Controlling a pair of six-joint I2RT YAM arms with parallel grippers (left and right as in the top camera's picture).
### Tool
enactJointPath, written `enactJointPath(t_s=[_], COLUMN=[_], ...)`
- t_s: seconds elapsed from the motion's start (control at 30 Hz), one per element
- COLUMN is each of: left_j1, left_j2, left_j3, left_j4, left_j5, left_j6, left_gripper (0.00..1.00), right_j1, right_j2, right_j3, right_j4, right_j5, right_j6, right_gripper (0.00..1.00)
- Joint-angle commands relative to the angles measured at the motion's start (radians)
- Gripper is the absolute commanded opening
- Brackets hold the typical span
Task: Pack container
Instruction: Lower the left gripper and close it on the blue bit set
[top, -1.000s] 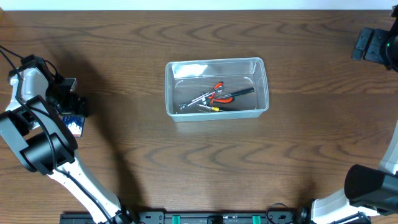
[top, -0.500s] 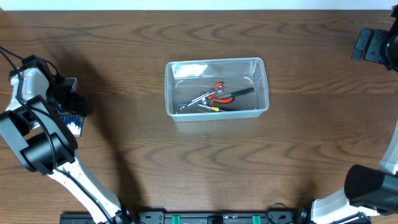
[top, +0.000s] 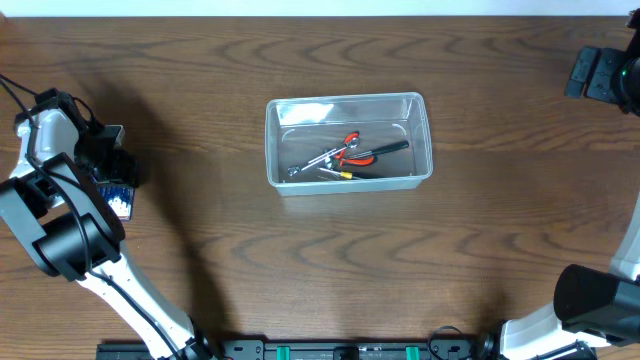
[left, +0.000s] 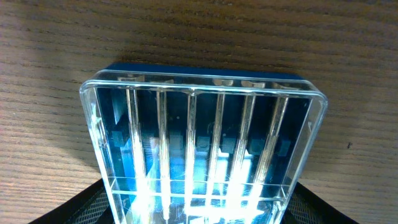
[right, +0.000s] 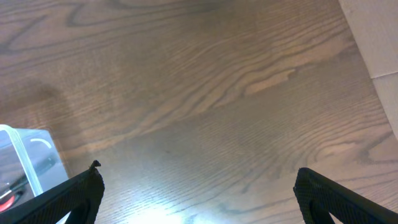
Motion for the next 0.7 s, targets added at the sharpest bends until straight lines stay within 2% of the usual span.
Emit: enactJointPath(t_s=[0.0, 0.33, 0.5, 0.53, 0.6, 0.67], left_j1=[0.004, 0.004, 0.004, 0.004, 0.004, 0.004], left_j2=[0.028, 0.028, 0.027, 0.027, 0.027, 0.027], left_j3=[-0.034, -0.034, -0.034, -0.034, -0.034, -0.034], left_j4=[0.009, 0.009, 0.009, 0.009, 0.009, 0.009], left_j5=[-0.031, -0.031, -0.031, -0.031, -0.031, -0.031], left_j6=[-0.010, -0.010, -0.011, -0.011, -0.010, -0.010], left_gripper=[0.67, 0.52, 0.41, 0.38, 0.22, 0.14], right_j1=[-0.006, -0.006, -0.006, -0.006, -0.006, -0.006], right_j2=[-0.003, -0.003, -0.003, -0.003, -0.003, -0.003], right_j3=[-0.003, -0.003, -0.003, -0.003, -0.003, -0.003], right_j4=[-0.002, -0.002, -0.003, -0.003, -0.004, -0.004], right_j5=[0.017, 0.017, 0.017, 0.017, 0.017, 0.017], right_j6=[-0.013, -0.013, -0.012, -0.013, -0.012, -0.012], right_gripper=[0.99, 0.99, 0.99, 0.99, 0.99, 0.99])
